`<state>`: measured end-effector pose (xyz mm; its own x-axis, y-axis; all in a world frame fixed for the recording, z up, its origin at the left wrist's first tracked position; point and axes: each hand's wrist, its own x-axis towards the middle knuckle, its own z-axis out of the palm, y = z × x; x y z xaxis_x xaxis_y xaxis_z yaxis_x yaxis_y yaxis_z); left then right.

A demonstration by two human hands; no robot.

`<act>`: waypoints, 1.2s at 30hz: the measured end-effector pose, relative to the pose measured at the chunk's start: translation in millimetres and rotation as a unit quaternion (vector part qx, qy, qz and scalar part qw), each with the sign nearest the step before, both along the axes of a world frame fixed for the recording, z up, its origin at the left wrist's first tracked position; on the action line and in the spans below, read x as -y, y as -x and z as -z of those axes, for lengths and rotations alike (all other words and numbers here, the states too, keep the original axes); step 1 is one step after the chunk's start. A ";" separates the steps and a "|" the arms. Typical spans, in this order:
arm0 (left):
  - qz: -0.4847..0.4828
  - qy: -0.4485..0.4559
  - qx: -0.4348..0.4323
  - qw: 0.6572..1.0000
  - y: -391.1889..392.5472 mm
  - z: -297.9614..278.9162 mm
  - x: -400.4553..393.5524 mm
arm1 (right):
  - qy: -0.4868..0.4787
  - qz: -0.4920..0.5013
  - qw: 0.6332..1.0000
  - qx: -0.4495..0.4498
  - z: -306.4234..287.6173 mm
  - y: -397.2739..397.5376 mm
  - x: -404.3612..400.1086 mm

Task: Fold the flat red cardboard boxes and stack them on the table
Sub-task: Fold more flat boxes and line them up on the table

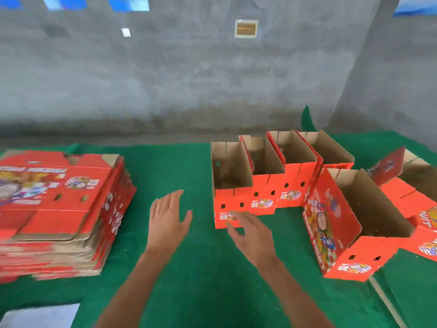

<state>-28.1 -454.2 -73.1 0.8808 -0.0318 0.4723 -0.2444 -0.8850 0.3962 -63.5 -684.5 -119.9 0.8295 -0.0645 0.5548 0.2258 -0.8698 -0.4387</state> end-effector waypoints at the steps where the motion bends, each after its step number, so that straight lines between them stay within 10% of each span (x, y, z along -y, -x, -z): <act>1: -0.030 -0.006 0.002 1.000 1.2 1.8 -37.1 | -0.011 -0.021 1.000 -0.001 -2.9 -7.9 -26.4; 12: -0.245 -0.027 -0.148 0.958 16.5 20.2 -332.2 | -0.014 -0.181 0.974 -0.136 -6.5 -62.8 -302.0; 18: -0.242 -0.034 -0.125 0.961 1.1 23.9 -415.5 | -0.145 -0.118 0.940 -0.286 7.6 -82.1 -404.8; 27: -0.161 -0.249 -0.200 0.934 -17.8 10.0 -445.5 | -0.167 -0.075 0.957 -0.224 -2.0 -81.0 -427.6; 36: 0.011 -0.254 -0.018 0.967 11.7 -0.1 -421.4 | -0.487 -0.054 0.806 -0.332 -25.1 -93.0 -408.0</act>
